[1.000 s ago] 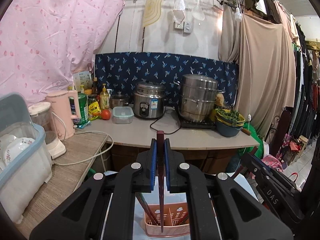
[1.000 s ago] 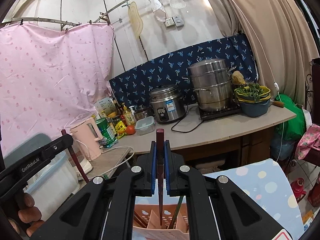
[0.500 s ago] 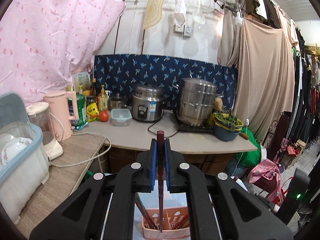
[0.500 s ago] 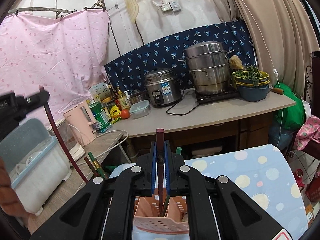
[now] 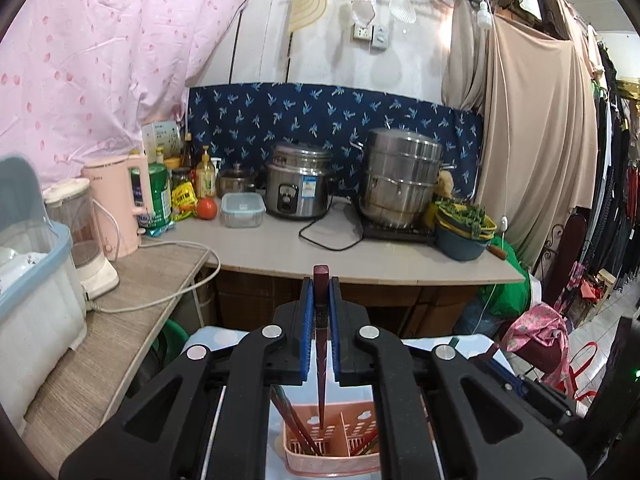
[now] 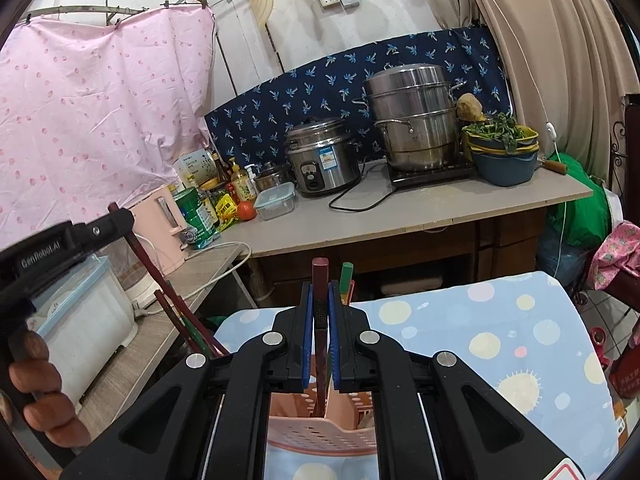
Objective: Organize utensils
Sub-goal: 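Lower both chopsticks into the holder and open both tools, then grasp the red chopstick with the right tool while the left tool grasps the gold spoon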
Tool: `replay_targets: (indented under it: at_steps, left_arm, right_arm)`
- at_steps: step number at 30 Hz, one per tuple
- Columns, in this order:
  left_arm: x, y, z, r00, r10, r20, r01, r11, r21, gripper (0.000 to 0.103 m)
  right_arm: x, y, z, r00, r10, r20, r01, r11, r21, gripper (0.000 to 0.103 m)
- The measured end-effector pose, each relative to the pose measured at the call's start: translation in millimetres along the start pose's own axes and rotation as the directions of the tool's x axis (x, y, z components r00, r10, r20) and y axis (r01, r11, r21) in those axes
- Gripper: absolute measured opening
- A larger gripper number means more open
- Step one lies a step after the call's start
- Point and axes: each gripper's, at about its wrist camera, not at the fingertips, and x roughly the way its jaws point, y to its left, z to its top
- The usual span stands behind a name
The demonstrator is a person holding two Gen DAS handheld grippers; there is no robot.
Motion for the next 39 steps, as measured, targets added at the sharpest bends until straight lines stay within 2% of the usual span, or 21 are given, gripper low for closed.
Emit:
replay_targets:
  at_steps: [4, 5, 6, 7, 9, 12, 19, 25, 29, 35, 39]
  left_arm:
    - [4.3, -0.3, -10.1, 1.0, -0.009, -0.026, 0.009, 1.0, 0.004, 0.008]
    - [5.1, -0.7, -11.8, 1.0, -0.009, -0.029, 0.009, 1.0, 0.006, 0.008]
    - [5.5, -1.4, -13.9, 0.999, -0.005, -0.034, 0.005, 1.0, 0.011, 0.014]
    - [5.9, -1.8, -15.3, 0.999, -0.001, -0.038, 0.002, 1.0, 0.012, 0.027]
    - [4.6, -1.3, -18.0, 0.999, 0.005, -0.034, -0.004, 1.0, 0.008, 0.041]
    - [0.8, -2.2, -21.4, 0.999, 0.013, -0.032, -0.012, 1.0, 0.014, 0.051]
    - [-13.7, -6.1, -31.9, 0.999, 0.022, -0.042, -0.021, 0.999, 0.042, 0.064]
    - [-28.6, -10.3, -48.8, 0.995, 0.052, -0.081, -0.046, 0.996, 0.07, 0.065]
    - [-43.0, -10.5, -66.7, 0.991, 0.082, -0.102, -0.073, 0.993, 0.09, 0.065]
    - [-65.6, -6.3, -98.6, 0.984, 0.094, -0.149, -0.08, 0.992, 0.098, 0.065]
    - [-78.2, -2.0, -127.4, 0.976, 0.1, -0.193, -0.08, 0.991, 0.105, 0.065]
  right_arm:
    - [1.8, 0.0, -5.5, 1.0, -0.011, -0.013, 0.011, 1.0, -0.005, 0.008]
    - [1.1, 0.2, -6.5, 1.0, -0.011, -0.009, 0.011, 1.0, -0.006, 0.013]
    - [0.5, -0.1, -6.9, 1.0, -0.014, -0.011, 0.014, 1.0, -0.005, 0.017]
    - [0.3, -0.3, -7.2, 1.0, -0.015, -0.011, 0.015, 1.0, -0.002, 0.019]
    - [-3.2, -1.9, -6.9, 1.0, -0.016, -0.005, 0.016, 1.0, 0.007, 0.025]
    - [-8.8, -2.6, -6.0, 1.0, -0.018, 0.003, 0.018, 1.0, 0.008, 0.027]
    - [-33.9, 0.6, -9.6, 1.0, 0.002, 0.015, -0.002, 1.0, 0.005, 0.031]
    - [-58.5, 7.9, -25.4, 1.0, 0.018, 0.002, -0.018, 1.0, -0.013, 0.034]
    - [-78.5, 11.5, -41.7, 1.0, 0.009, -0.003, -0.009, 1.0, -0.03, 0.04]
    - [-111.0, 13.1, -74.4, 0.999, -0.031, -0.014, 0.03, 0.998, -0.06, 0.042]
    - [-128.3, 10.7, -106.7, 0.997, -0.043, -0.062, 0.039, 0.997, -0.059, 0.042]
